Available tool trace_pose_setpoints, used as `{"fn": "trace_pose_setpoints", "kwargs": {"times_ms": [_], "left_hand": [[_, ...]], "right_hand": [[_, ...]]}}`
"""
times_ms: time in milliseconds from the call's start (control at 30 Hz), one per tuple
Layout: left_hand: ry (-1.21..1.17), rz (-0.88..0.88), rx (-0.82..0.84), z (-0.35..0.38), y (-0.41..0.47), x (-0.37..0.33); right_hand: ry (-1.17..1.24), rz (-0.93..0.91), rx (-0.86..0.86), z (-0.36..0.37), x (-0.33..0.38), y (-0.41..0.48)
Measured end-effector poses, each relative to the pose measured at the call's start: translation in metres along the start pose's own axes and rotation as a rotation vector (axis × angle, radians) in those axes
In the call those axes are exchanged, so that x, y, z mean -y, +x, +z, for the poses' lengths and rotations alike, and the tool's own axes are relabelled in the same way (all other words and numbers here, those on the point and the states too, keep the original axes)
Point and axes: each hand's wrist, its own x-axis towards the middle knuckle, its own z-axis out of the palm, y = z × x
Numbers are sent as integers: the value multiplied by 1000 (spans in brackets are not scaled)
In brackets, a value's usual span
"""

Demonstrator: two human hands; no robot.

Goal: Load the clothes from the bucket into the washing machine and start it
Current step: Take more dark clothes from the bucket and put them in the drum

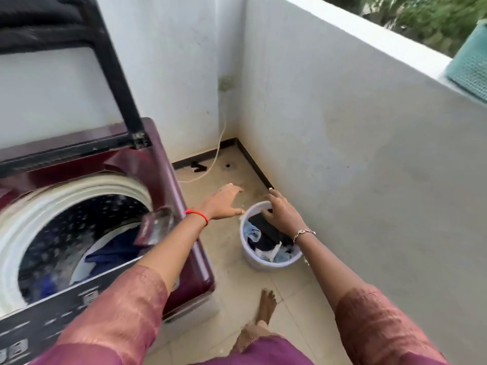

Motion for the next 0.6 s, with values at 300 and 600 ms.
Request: {"fn": "trace_pose_setpoints", "kwargs": {"times_ms": [300, 600], "left_hand": [[189, -16, 274, 67, 144, -30], [436, -68, 404, 132, 227, -37]], "right_hand": [[-73, 138, 268, 3, -155, 59], [-104, 276, 502, 53, -259, 96]]}}
